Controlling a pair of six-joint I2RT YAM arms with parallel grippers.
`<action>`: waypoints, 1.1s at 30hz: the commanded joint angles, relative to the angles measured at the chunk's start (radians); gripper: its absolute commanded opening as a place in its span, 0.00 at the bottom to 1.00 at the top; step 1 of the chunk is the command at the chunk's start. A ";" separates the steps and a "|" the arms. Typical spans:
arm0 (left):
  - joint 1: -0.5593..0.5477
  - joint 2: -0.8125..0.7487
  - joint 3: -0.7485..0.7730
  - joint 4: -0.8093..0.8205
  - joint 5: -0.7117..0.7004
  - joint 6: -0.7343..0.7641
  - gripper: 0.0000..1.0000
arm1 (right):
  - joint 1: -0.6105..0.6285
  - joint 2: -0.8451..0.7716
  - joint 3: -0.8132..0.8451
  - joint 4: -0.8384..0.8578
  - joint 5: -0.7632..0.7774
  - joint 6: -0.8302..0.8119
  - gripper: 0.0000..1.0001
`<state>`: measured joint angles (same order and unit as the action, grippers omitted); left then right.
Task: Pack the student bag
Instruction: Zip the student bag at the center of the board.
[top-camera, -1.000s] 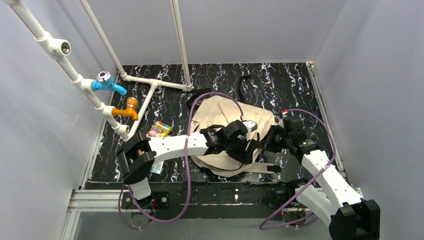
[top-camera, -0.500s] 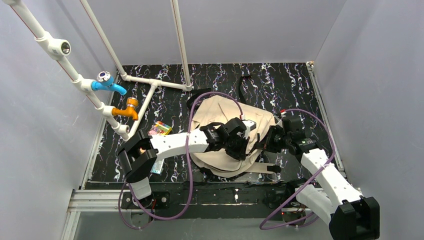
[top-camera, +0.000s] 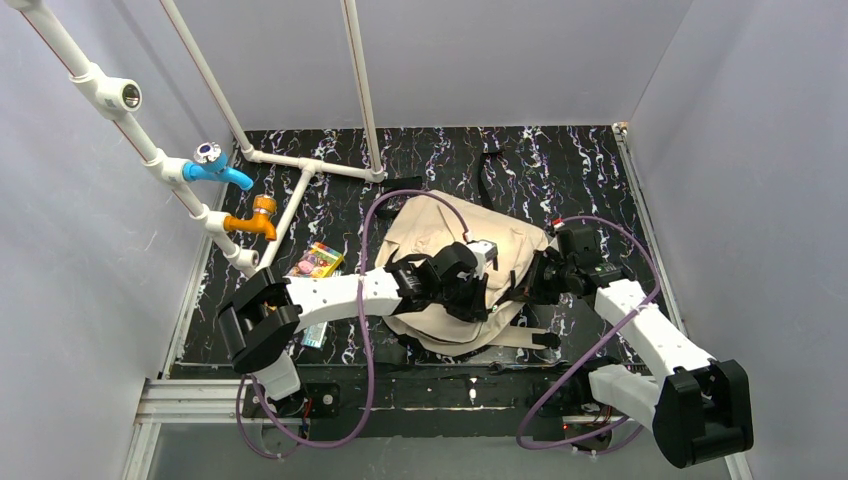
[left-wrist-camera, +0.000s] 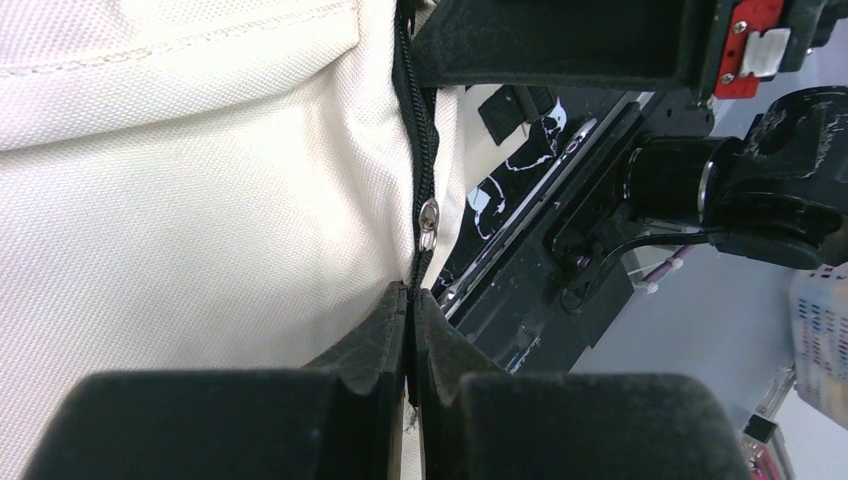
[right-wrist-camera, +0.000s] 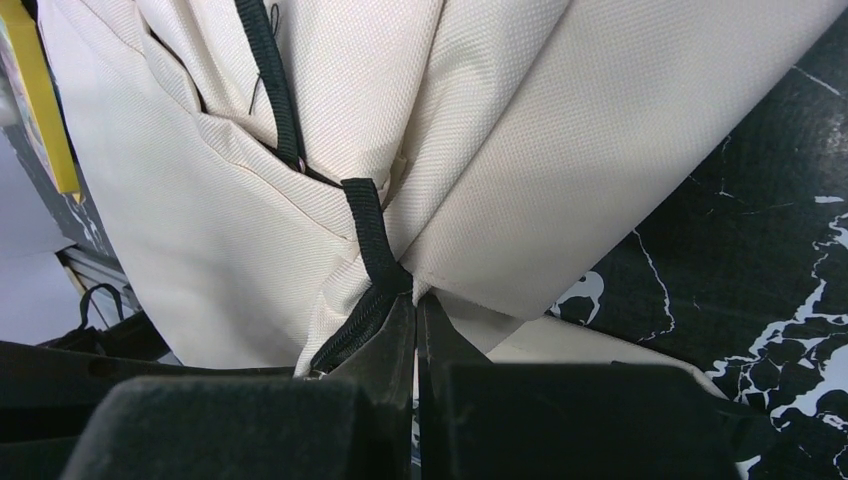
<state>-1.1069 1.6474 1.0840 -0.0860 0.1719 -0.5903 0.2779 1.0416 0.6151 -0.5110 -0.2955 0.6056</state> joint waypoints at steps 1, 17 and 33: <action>-0.008 -0.094 -0.056 -0.056 0.105 -0.054 0.00 | -0.036 -0.001 0.044 0.100 0.132 -0.095 0.01; 0.028 -0.001 0.064 -0.151 0.163 -0.068 0.26 | -0.033 -0.030 0.125 -0.106 0.055 -0.157 0.22; 0.025 -0.123 -0.056 -0.113 0.119 -0.060 0.52 | 0.109 0.076 0.263 -0.104 0.258 -0.234 0.69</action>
<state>-1.0771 1.5734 1.0256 -0.1879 0.2951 -0.6590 0.3840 1.0679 0.8272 -0.7185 -0.0982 0.4141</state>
